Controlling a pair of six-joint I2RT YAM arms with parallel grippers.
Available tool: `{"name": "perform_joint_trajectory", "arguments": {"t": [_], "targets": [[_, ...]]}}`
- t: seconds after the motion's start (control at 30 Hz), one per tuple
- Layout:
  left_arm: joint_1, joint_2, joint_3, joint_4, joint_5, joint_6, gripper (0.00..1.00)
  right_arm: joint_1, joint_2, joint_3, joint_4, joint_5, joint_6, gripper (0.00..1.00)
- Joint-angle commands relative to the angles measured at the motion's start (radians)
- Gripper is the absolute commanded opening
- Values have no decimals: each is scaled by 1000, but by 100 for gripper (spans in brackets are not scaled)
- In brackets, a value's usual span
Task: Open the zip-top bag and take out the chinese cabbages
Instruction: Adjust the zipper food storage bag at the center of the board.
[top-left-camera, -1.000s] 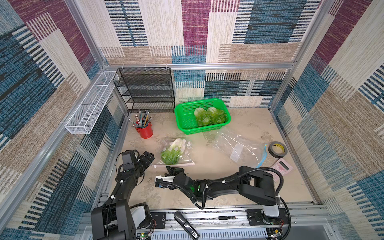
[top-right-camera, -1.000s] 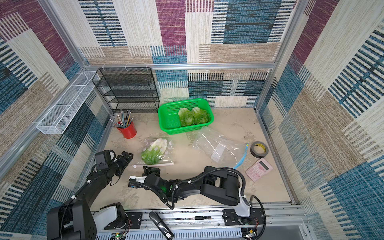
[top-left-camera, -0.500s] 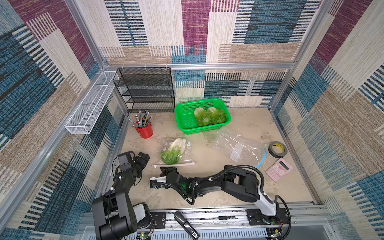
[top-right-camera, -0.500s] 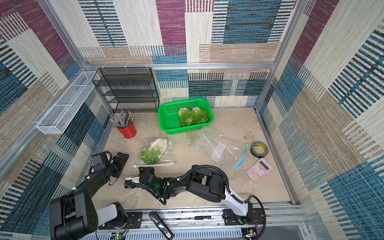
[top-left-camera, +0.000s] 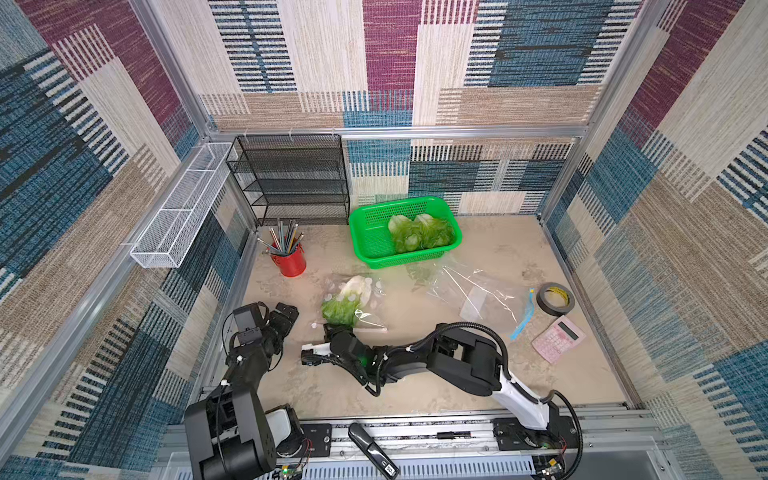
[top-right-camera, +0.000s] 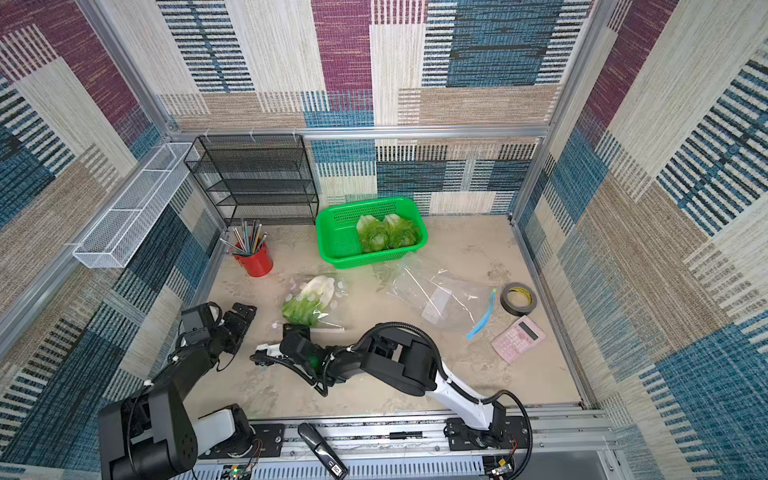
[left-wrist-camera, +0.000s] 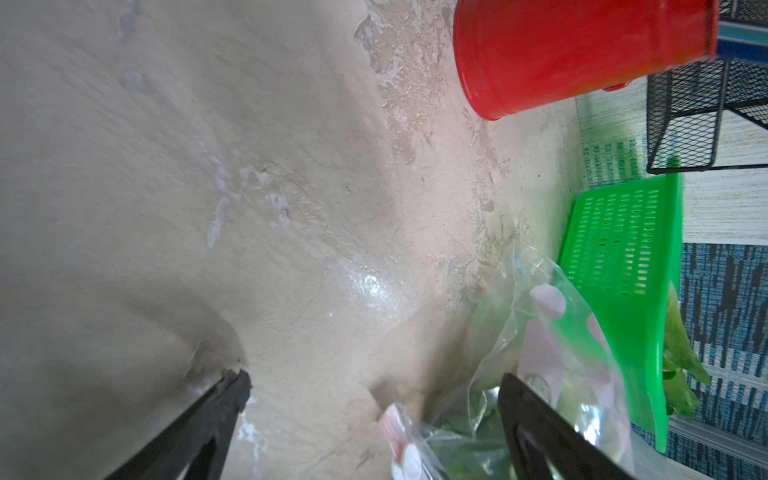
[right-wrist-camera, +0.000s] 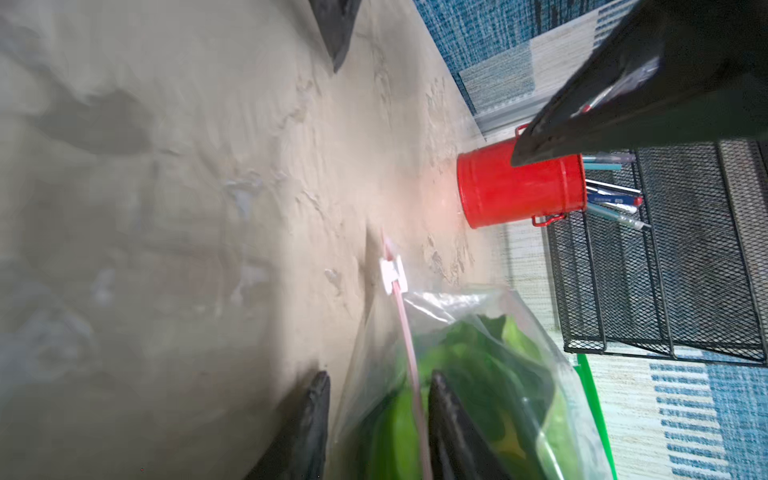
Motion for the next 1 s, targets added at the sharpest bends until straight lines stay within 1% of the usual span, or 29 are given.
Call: {"name": "perform_joint_trajectory", "arguments": {"t": [0.0,0.1,0.23,0.37,0.53,0.67,0.73,0.87,0.97], "targets": [[1,-14,6,-28,-5,3,97,2,9,18,60,63,-25,35],[2,-28,5,-37,-8,10,97,2,0,4,112,92,-35,26],[1,-44,8,-53,-15,25,97,2,-60,-52,156,87,-9,12],[1,-52,15,-62,-3,40,97,-6,-134,-90,126,43,79,1],[1,-60,19,-63,25,60,95,-20,-220,-159,110,-15,158,0],[-2,-88,33,-66,70,98,90,-38,-327,-245,84,-82,268,0],[-5,-117,33,-65,82,109,89,-51,-396,-288,66,-113,321,0],[-39,-189,33,-66,103,157,86,-87,-529,-372,18,-218,410,0],[-99,-245,38,-59,112,189,85,-124,-613,-428,-5,-302,459,0]]}}
